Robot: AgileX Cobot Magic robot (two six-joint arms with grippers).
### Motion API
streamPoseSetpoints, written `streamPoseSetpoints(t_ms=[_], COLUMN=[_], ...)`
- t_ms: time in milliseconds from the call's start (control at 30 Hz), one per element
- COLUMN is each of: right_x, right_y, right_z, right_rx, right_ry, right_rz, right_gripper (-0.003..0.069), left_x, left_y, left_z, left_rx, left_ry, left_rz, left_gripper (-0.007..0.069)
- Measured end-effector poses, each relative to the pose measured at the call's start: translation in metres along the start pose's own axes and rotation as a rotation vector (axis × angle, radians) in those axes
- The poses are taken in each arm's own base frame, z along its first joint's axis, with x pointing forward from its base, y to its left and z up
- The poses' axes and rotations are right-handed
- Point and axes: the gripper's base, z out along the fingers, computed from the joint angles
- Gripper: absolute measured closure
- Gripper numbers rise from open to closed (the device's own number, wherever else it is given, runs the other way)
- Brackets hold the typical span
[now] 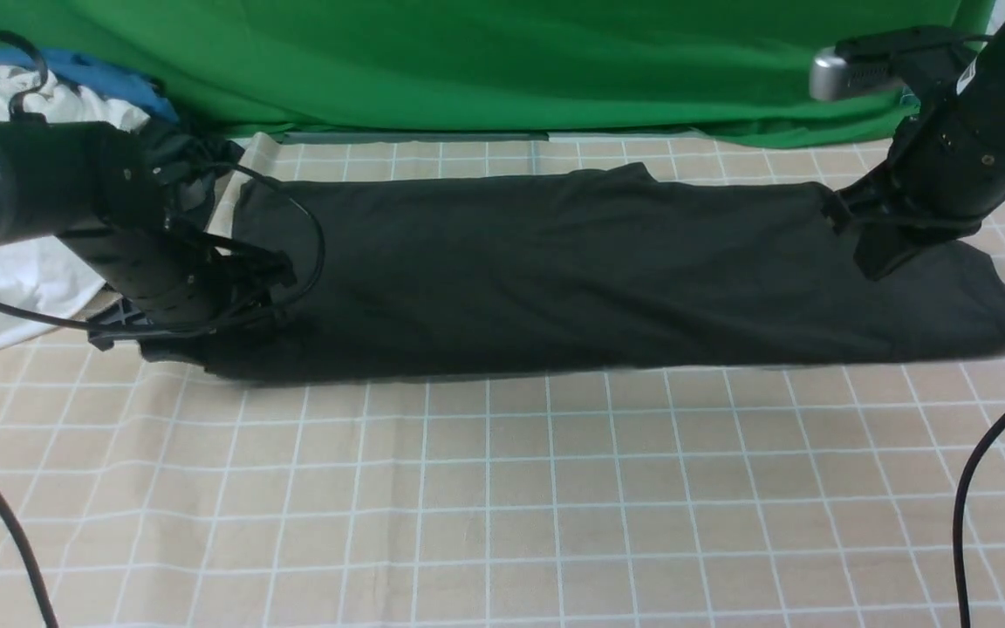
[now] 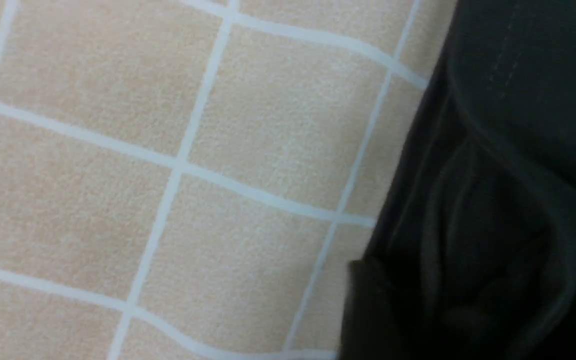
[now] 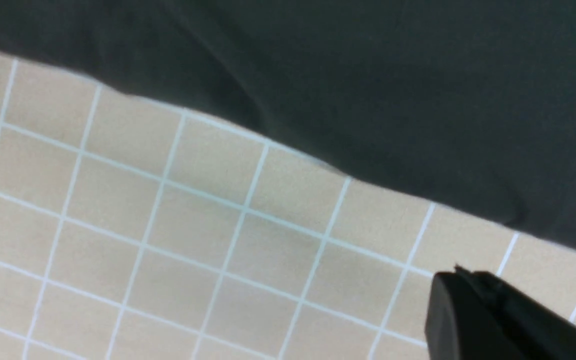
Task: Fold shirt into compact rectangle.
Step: 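Pull the folded dark garment lengthwise by its ends to straighten it flat on the table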
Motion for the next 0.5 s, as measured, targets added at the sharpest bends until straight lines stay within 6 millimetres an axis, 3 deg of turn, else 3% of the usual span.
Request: streamPoseSetpoints(t_ms=[67,133,267,300,367,500], right_x=[0.001,0.002,0.014,0.014,0.024,0.031], right_y=[-0.009,-0.016,-0.071,-0.074,-0.105,-0.132], right_z=[-0.001,-0.001,-0.008,-0.008,-0.008,0.011], right_rx=[0.020,0.033,0.094,0.096,0.127,0.139], right_ry=[0.003,0.003,-0.006,-0.006,-0.001,0.032], right_rz=[0.039,0.070,0.296,0.303,0.406,0.478], right_gripper=[0.0620,0.0620,0.0589,0.0584,0.0484,0.0256], left_x=[-0.001,-0.001,0.001,0.001,-0.001,-0.002], left_y=[0.000,0.000,0.002,0.002,0.003,0.004], left_z=[-0.003,-0.005,-0.020,-0.022,-0.036,-0.043], left_rx=[0.002,0.000,-0.017,-0.020,-0.031,-0.050], left_ry=[-0.005,-0.008,-0.014,-0.017,-0.047,-0.072], left_rz=[0.005,0.014,0.059,0.063,0.089,0.120], left_gripper=[0.0463,0.0479,0.0466,0.0466,0.0466,0.0466])
